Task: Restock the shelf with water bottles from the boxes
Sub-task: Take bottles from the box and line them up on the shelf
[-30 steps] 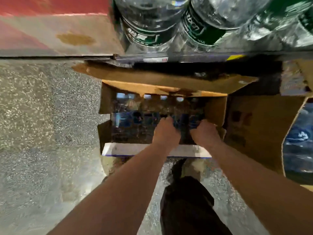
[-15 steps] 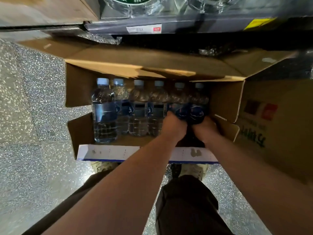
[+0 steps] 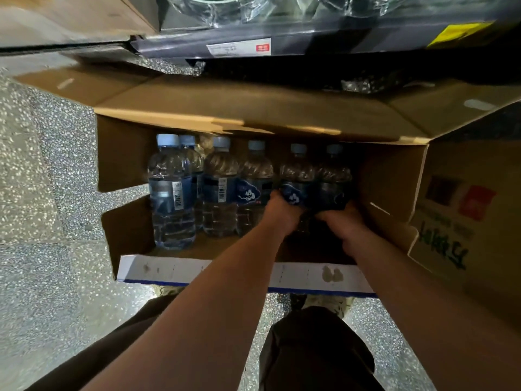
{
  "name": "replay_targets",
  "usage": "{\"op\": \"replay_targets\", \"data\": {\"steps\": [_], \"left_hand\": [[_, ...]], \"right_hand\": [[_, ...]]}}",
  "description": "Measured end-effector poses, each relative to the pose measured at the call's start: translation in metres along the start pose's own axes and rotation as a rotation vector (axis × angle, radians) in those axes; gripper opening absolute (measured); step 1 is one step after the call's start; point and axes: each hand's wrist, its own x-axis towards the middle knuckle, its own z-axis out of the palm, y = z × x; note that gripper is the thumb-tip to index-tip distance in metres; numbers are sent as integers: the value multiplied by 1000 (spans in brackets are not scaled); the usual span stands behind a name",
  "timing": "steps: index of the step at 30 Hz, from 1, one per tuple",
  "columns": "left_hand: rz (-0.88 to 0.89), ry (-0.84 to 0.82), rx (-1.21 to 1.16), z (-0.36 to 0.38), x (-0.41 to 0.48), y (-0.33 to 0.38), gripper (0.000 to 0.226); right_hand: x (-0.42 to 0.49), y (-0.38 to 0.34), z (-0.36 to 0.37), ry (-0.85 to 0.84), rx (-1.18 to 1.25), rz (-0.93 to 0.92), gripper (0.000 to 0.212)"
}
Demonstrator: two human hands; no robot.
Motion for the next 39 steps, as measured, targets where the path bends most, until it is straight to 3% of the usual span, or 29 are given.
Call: {"op": "replay_targets", "data": {"steps": [10,20,25,27,29,33,35,36,38,39], "left_hand": [[3,68,-90,4,9,-4,64],[54,63,-110,-11,-26,-8,73],[92,127,-46,-31,-65,0,53],[114,148,-47,-39,-88,4,49],[87,156,-83,-48,-111,5,60],[115,145,-231,-63,-173,15,97],[140,160,-275,-71,-202,19,95],[147,181,-282,-76,-216,20,84],[177,217,-313,-85,-243,23,66],[180,224,-327,-89,-256,24,63]], "right_hand": [[4,-2,3,51,92,53,74],[-28,-10,-7,-53,190,102,74],[-81,-12,-13,-71,245,89,62],[-105,-16,-16,-63,239,76,67],[-126,-21,-19,-77,247,51,70],[-175,-37,-33,-109,179,-52,48],[-197,-44,-42,-93,90,-149,36],[-204,-45,-45,-106,50,-191,43],[-213,-45,-52,-128,-27,-262,86],[-225,-48,-55,-136,-60,-299,95]]}}
